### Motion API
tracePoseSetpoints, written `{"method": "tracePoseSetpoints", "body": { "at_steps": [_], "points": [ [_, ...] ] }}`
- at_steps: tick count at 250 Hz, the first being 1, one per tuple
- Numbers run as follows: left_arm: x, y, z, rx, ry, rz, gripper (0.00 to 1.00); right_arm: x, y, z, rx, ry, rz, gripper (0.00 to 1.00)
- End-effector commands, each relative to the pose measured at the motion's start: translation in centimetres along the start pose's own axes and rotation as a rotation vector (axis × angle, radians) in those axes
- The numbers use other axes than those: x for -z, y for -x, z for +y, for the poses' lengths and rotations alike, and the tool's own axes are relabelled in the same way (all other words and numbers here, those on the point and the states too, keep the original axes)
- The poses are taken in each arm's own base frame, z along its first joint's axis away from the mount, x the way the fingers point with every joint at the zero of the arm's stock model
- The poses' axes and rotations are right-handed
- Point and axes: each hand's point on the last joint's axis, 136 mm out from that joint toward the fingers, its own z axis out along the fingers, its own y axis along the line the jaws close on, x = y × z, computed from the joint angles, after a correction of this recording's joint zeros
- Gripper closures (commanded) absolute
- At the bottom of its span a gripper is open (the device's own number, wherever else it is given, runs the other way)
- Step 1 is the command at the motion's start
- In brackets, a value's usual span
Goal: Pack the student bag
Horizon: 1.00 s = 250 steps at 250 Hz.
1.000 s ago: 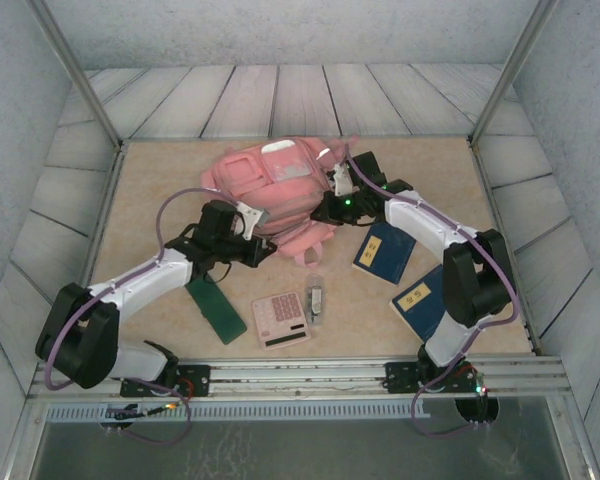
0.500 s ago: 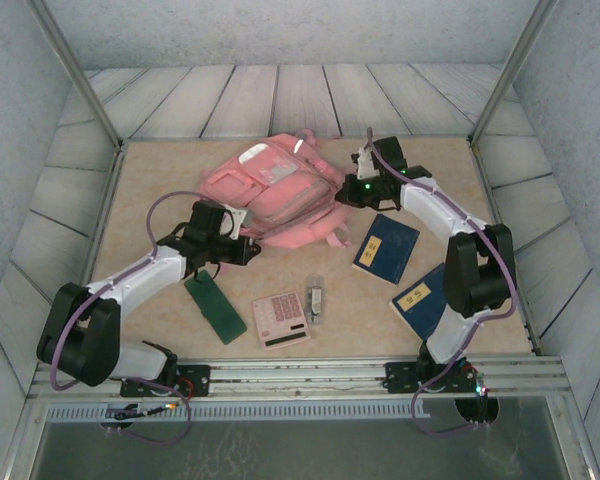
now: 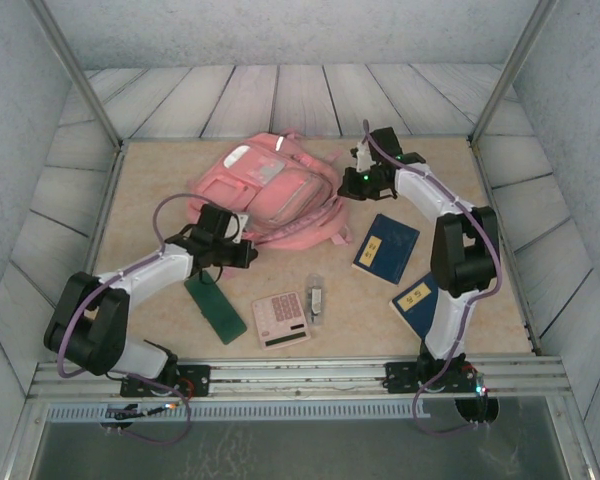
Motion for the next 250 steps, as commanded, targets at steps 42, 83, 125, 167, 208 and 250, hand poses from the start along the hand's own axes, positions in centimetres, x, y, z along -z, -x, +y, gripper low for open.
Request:
{"method": "tracePoseSetpoints", "body": {
  "at_steps": [42, 83, 125, 167, 208, 250],
  "points": [
    [-2.4, 0.6, -5.0, -0.127, -0.143, 0.001, 1.0, 4.4, -3.3, 0.7, -0.005, 0.025, 0.029, 0.69],
    [-4.2, 1.9, -8.2, -0.171, -0.205, -0.013, 1.0, 5.0, -7.0, 2.7, -0.061, 0.088, 0.044, 0.41],
    [-5.0, 2.5, -10.2, -0.21, -0.249, -0.021, 1.0, 3.8, -10.0, 2.7, -0.138, 0.075, 0.063, 0.35],
    [-5.6, 2.1, -10.9, -0.232, -0.26, -0.004, 1.0, 1.3, -11.1, 2.6, -0.193, 0.083, 0.074, 0.38],
    [-6.1, 1.2, -11.0, -0.245, -0.239, 0.033, 1.0, -0.2, -10.1, 3.4, -0.265, 0.156, 0.022, 0.44],
    [-6.2, 0.6, -10.9, -0.24, -0.223, 0.035, 1.0, -1.9, -10.6, 1.8, -0.306, 0.104, 0.028, 0.52]
  ]
}}
